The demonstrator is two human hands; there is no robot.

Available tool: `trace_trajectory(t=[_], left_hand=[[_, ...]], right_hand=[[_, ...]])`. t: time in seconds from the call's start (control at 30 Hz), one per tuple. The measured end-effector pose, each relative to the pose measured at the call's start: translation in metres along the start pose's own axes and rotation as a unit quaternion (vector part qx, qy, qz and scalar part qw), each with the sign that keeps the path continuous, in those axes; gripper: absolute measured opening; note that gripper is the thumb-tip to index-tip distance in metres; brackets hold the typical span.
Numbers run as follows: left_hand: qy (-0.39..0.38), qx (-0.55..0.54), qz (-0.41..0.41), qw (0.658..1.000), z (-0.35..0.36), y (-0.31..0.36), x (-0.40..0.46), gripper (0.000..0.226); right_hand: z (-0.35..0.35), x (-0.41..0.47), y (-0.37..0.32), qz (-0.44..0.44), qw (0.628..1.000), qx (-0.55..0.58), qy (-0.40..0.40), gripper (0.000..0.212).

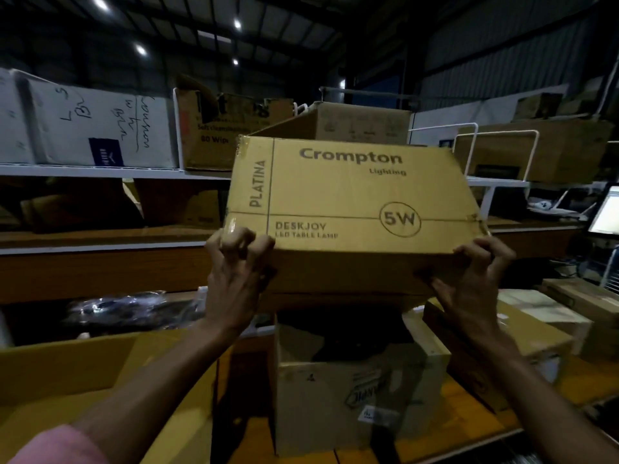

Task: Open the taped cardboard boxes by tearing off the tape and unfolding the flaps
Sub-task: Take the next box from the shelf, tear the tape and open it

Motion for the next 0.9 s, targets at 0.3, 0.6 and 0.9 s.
trace_trajectory(t=[0.3, 0.6, 0.9], left_hand=[[-0.007, -0.041, -0.058, 0.997, -0.016, 0.021, -0.071, 0.042], [-0.108, -0.002, -0.08, 0.991, -0.013, 0.024, -0.122, 0.063], [-0.235, 0.071, -0.129, 0.961, 0.018, 0.022, -0.141, 0.059]], right_hand=[[-0.022, -0.07, 0.009, 0.061, 0.997, -0.005, -0.054, 0.067], [-0.022, -0.126, 0.007, 0.069, 0.979, -0.124, -0.145, 0.069], [0.003, -0.159, 0.015, 0.166, 0.95, -0.145, -0.222, 0.068]])
Point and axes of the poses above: each hand's wrist, its own x-axis towards the middle knuckle, its own z-axis out of the palm, y = z × x, the point moved 7 cm from there along x, towards the middle knuckle, and after that the axes turned 4 degrees about y, right-handed, at the moved point
